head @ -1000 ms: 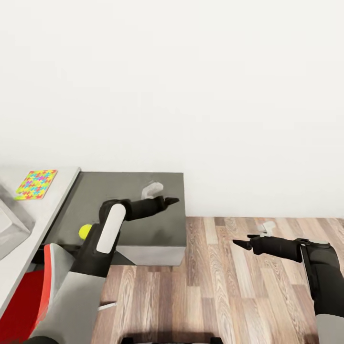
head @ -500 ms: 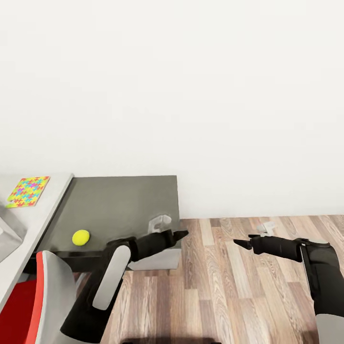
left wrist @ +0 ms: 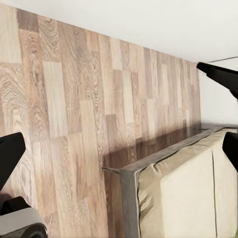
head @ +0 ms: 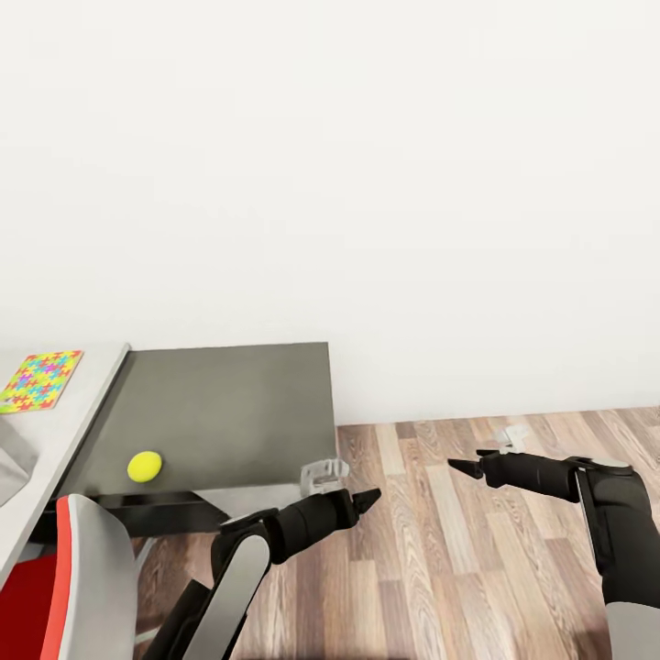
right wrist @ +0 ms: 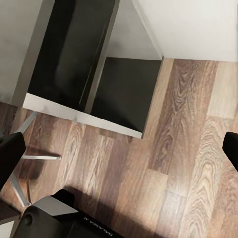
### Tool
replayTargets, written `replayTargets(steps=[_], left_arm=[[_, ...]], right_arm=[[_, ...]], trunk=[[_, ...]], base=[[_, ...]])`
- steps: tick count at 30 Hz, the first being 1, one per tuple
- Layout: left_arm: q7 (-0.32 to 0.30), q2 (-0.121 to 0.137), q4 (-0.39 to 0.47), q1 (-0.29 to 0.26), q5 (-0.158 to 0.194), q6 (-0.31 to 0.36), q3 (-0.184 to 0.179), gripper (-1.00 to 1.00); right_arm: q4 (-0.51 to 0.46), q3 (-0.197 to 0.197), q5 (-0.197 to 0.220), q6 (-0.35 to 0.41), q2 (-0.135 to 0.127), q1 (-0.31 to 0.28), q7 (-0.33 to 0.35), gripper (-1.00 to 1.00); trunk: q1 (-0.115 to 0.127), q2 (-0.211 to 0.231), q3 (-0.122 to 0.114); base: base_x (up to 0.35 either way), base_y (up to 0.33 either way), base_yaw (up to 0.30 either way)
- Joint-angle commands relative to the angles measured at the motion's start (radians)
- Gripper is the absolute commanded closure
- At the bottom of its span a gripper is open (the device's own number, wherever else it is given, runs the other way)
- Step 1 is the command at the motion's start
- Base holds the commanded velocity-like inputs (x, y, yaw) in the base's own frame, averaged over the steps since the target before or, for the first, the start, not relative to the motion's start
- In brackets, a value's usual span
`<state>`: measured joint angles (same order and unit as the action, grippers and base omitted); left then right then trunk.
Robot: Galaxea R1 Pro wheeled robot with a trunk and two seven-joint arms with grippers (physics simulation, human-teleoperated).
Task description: Put all the toys in the child's room - the three board games (two on the bed and one on the table), the two jigsaw puzzles on the table, and the tennis ball on the table - inside the toy box on the table in the child's room.
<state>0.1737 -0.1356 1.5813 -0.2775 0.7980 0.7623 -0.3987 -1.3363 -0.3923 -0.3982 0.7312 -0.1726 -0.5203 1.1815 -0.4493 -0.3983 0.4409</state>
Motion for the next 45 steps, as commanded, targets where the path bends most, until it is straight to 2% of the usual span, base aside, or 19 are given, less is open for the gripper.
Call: replayTargets(steps=[1,4,13,45], left_arm=[[0.01,0.0,0.001,0.0,0.01,0.003,-0.001,-1.0],[0.033,0.012,0.001,0.023,0.009,-0.045,-0.024,-1.0],[0.041,0.027,0.002,0.057,0.013,-0.091,-0.041,-1.0],[0.045,0.031,0.0,0.067,0.013,-0.103,-0.046,-1.0]], right_arm=[[-0.001,-0.001,-0.008,0.006,0.0,-0.001,0.009,-1.0],[-0.003,-0.002,-0.007,0.007,0.0,-0.001,0.009,-1.0],[-0.007,-0.004,-0.005,0.019,-0.001,-0.001,0.009,-1.0],[-0.021,-0.001,-0.008,0.028,0.001,0.0,0.009,-1.0]], trunk=[[-0.001,-0.002,0.0],[-0.001,-0.002,-0.005],[-0.001,-0.002,-0.019],[-0.001,-0.002,-0.068]], base=[[0.0,0.0,-0.095],[0.0,0.0,-0.095],[0.0,0.0,-0.094],[0.0,0.0,-0.096]])
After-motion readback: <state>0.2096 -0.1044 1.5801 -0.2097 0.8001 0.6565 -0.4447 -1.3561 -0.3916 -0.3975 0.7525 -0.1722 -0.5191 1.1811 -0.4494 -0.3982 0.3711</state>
